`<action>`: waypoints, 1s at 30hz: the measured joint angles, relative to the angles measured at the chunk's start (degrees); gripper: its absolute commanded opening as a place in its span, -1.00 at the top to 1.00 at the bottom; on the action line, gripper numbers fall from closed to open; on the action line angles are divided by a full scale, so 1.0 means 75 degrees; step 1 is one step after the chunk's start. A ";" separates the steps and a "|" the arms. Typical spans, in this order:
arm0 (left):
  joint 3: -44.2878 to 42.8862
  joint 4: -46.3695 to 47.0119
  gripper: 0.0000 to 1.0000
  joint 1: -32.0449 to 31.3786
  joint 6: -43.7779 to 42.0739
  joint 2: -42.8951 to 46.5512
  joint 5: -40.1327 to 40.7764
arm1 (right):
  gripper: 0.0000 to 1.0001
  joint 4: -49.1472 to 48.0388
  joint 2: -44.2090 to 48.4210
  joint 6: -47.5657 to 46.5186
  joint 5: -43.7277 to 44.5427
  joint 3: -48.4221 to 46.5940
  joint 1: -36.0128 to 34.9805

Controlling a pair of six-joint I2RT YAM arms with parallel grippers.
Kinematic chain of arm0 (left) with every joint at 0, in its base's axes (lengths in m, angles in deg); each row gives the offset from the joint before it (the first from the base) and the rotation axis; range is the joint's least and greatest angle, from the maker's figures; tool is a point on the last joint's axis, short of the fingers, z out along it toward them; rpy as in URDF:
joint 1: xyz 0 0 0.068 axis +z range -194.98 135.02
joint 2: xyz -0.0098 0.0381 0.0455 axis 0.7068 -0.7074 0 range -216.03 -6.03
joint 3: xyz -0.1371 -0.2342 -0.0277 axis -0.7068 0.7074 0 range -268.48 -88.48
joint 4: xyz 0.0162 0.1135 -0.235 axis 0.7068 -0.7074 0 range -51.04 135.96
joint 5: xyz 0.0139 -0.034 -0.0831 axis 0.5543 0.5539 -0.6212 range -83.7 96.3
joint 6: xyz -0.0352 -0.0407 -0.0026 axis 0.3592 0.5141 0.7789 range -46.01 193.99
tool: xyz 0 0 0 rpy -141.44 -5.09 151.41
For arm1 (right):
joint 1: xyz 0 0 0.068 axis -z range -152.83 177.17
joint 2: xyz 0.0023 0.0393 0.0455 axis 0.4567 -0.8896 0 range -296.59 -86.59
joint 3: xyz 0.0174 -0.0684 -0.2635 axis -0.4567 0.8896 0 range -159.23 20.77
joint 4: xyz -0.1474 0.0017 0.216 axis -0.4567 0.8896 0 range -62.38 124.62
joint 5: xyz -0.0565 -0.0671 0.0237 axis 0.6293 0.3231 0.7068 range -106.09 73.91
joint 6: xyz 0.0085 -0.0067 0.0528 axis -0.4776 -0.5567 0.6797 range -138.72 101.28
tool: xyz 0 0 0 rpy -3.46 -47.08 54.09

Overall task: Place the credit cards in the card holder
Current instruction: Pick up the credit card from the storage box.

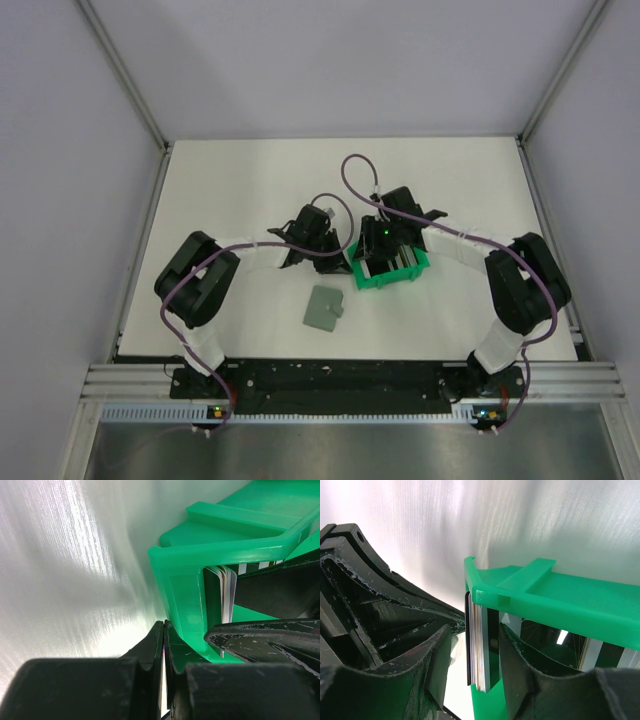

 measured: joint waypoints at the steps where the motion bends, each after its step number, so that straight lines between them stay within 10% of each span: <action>1: 0.0000 -0.0003 0.92 0.0000 0.0000 0.0000 0.0000 | 0.17 0.0003 0.0000 0.0000 -0.0003 0.0000 0.0000; 20: 0.0000 0.0000 0.92 0.0000 0.0000 0.0000 -0.0003 | 0.31 0.0009 0.0146 -0.0003 -0.0035 0.0000 0.0052; 30: 0.0000 -0.0003 0.92 0.0000 0.0000 0.0000 0.0000 | 0.70 0.0015 0.0219 -0.0020 -0.0093 0.0017 0.0175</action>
